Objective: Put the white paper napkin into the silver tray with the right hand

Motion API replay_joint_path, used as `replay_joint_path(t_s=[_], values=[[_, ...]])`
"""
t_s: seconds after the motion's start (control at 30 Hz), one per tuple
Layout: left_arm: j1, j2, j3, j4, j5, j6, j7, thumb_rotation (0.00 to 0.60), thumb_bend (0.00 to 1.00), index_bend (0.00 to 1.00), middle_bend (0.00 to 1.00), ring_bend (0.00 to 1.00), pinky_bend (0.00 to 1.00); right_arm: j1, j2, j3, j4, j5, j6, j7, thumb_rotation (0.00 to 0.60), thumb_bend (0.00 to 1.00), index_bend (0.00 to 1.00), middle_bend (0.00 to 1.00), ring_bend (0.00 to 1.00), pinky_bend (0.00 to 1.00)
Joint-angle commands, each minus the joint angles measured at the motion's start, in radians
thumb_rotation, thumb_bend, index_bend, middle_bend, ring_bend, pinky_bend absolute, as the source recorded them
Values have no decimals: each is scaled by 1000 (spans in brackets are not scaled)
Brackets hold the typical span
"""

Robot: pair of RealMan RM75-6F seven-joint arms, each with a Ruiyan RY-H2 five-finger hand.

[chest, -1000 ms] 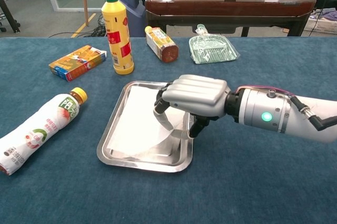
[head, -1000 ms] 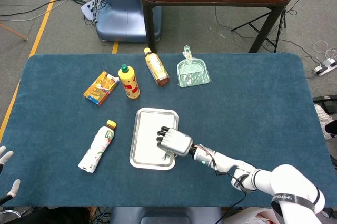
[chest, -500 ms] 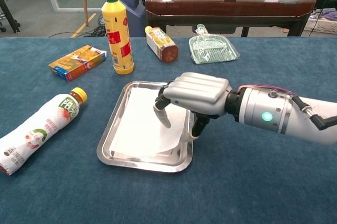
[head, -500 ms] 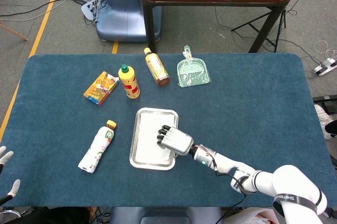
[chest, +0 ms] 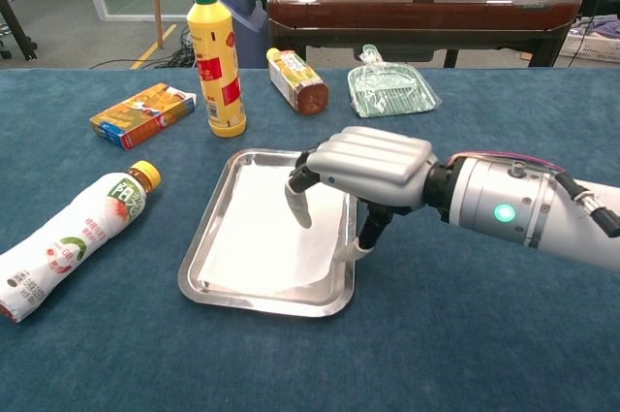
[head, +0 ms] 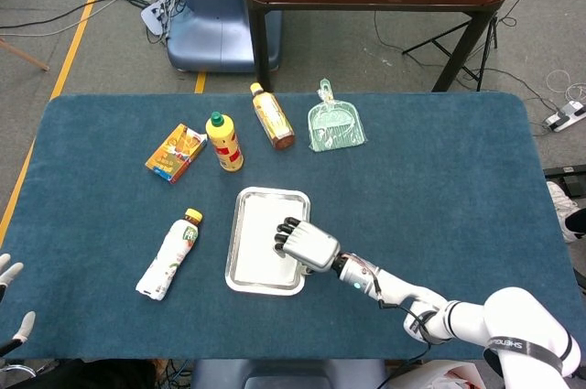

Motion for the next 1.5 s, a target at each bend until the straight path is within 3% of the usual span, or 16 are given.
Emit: replay_joint_path(t_s=[0.03,0.53,0.57,0.63,0.73,1.1,1.5], values=[[0,-1,0,1,1,0,0,600,306,168,81,63,14,-7,19,5,-27,2,10,-14,600,11,505,399,241,272],[0,-1,-1,2,6,5,-5,600,306,168,80,63,14,-38,59,12,-108,21,15,-86,600,0,482,387,229,272],[2,1,-2,2,4,7,-6,600,306,168,80,63,14,-46,67,17,-118,27,25,-107,600,7,480,387,229,272],[3,2,-3,3,1,8,-9,600,307,168,81,63,14,-66,85,23,-138,40,44,-140,600,115,473,387,229,272],[3,4,-4,9,-2,8,-15,600,306,168,81,63,14,-108,139,29,-195,75,70,-194,600,228,457,387,229,273],[-18,9,-16,13,-1,-12,-22,600,306,168,81,63,14,-301,396,20,-457,185,228,-382,600,232,358,374,231,374],[-48,7,-18,-9,13,-43,-3,600,306,168,80,63,14,-551,567,-34,-569,215,468,-415,600,232,300,365,235,411]])
